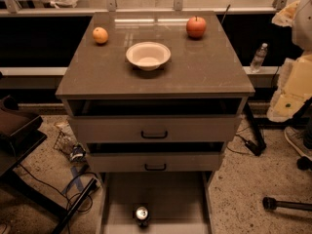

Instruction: Pick pepsi can from bottom drawer and place on counter

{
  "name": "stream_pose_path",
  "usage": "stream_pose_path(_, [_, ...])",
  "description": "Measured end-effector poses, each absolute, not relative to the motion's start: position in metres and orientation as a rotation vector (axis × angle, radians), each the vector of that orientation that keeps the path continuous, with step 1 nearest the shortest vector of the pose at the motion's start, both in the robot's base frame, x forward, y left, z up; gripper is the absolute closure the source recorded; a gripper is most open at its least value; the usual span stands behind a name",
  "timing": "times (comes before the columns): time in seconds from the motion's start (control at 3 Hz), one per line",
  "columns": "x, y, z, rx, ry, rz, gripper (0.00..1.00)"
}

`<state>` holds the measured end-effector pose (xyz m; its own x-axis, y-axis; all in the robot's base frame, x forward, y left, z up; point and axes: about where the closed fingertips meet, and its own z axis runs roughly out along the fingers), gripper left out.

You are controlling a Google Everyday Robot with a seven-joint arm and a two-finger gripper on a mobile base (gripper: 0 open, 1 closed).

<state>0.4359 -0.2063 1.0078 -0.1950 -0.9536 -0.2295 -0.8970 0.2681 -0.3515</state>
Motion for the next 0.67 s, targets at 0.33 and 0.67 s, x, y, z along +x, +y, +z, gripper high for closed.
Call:
stream_pose_path(0.33, [0.4359, -0.2063, 1.0079, -1.677, 2.148, -0.194, 0.00])
stream_pose_path(0.67, [0.4377, -0.2063, 1.0116, -1.674, 2.128, -0.171, 0.00])
